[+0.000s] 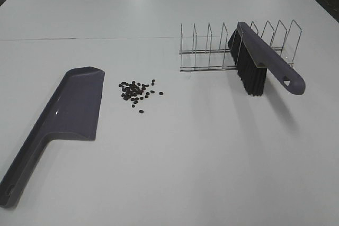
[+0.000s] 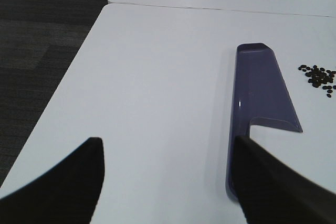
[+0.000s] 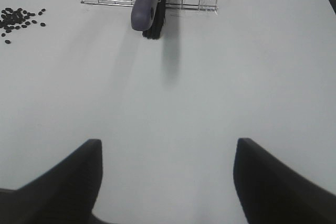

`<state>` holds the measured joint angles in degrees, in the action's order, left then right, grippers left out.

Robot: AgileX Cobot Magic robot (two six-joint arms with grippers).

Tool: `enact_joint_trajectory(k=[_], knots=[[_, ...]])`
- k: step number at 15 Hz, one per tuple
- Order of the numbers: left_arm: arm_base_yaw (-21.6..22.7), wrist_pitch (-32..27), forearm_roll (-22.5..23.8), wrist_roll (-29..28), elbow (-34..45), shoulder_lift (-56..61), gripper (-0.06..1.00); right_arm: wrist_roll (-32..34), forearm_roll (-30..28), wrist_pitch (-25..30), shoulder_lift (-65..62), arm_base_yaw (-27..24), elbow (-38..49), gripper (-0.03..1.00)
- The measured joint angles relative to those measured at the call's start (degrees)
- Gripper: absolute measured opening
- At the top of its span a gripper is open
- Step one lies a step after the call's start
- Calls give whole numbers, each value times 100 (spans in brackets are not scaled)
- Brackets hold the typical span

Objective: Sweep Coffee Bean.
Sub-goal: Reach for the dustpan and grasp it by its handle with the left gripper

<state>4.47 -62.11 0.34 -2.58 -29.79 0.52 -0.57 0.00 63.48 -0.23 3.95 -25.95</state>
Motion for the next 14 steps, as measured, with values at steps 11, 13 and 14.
enact_joint_trajectory(k=[11,13,14], knots=[[0,0,-34,17,0,0,63,0,0,0,0,0,0,62],[0,0,-34,17,0,0,63,0,0,0,0,0,0,62],[0,0,-34,17,0,0,63,0,0,0,0,0,0,62]])
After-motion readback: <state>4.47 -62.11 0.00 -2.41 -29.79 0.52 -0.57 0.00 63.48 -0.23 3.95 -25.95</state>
